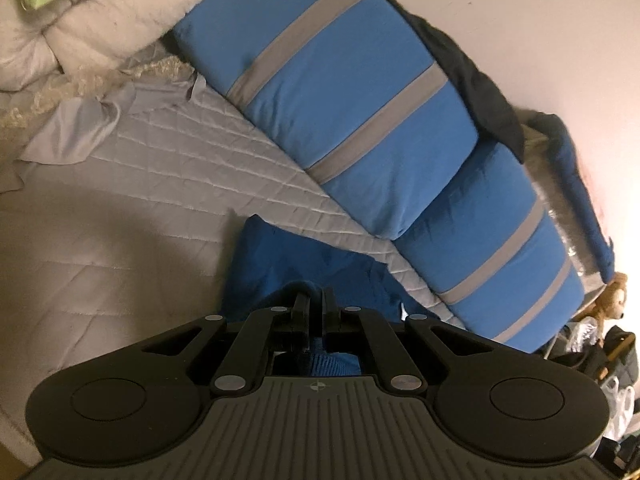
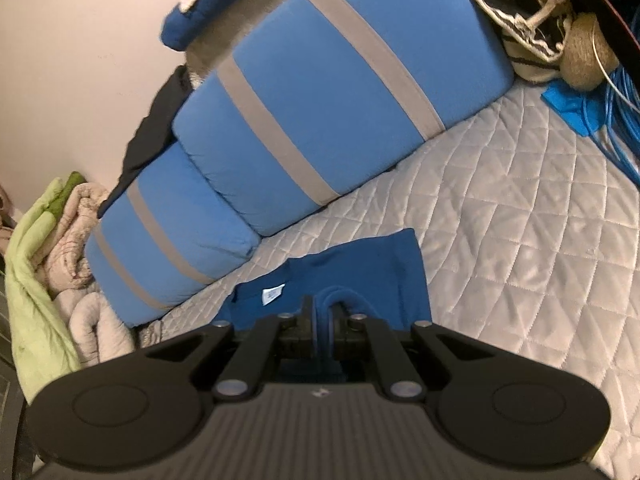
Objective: Fold clothes
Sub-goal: 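Lift the gripped sweatshirt edge and fold it over the body with both grippers, then open both grippers and move them to the folded sweatshirt edge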
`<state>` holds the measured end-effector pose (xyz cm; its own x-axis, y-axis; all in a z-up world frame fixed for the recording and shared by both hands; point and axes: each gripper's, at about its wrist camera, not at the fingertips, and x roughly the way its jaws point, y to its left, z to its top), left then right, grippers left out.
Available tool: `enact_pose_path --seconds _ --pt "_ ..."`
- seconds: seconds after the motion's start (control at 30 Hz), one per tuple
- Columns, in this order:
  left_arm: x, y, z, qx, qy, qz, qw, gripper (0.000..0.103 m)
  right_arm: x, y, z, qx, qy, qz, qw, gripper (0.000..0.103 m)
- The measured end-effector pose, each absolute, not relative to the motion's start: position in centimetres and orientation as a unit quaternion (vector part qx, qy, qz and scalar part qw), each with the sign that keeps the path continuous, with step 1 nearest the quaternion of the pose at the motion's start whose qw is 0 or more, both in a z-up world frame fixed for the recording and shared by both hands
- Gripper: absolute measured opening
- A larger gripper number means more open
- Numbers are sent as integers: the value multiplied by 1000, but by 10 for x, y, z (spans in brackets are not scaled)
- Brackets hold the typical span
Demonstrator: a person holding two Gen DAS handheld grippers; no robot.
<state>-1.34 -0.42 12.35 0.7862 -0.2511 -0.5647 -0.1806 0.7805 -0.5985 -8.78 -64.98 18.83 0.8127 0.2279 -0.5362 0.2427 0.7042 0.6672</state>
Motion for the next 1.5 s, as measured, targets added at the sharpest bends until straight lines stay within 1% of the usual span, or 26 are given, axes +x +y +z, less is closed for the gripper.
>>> enact_pose_path --seconds 0.23,0.43,0.53,0.57,0.6,0.63,0.67,0.73,0.77,0.87,1.03,1.2,1.27,1.5 --pt "18 1 108 -334 348 -11 876 5 -58 -654 161 411 322 -9 853 5" --pt "44 4 81 -359 365 -23 859 7 -37 -660 134 429 343 -24 835 6" --pt "52 9 65 -388 368 -32 844 7 -27 -666 114 447 362 -30 817 12" --pt "55 11 60 -401 370 -37 837 11 -25 -668 108 451 367 -34 813 40" --pt "54 14 56 -412 369 -40 832 16 -23 -670 102 455 372 -38 808 51" --pt "51 16 55 -420 363 -42 831 31 -24 -672 97 457 371 -40 807 78" --pt "47 19 54 -428 356 -44 830 43 -27 -674 94 459 366 -38 809 92" --pt "38 20 56 -416 351 -47 838 52 -35 -675 93 464 354 -15 812 92" --pt "34 21 58 -409 349 -49 842 54 -38 -675 93 467 350 0 812 92" --pt "23 17 66 -369 353 -57 858 56 -47 -674 97 459 341 36 820 92" --pt "11 5 77 -304 364 -79 877 57 -52 -663 104 440 353 76 822 92" --pt "18 4 70 -324 394 -97 855 57 -48 -650 98 432 378 86 814 92" --pt "22 4 65 -336 406 -105 844 57 -43 -644 93 424 387 81 815 89" --pt "40 -6 54 -336 449 -106 821 57 -30 -639 71 444 416 57 792 88"
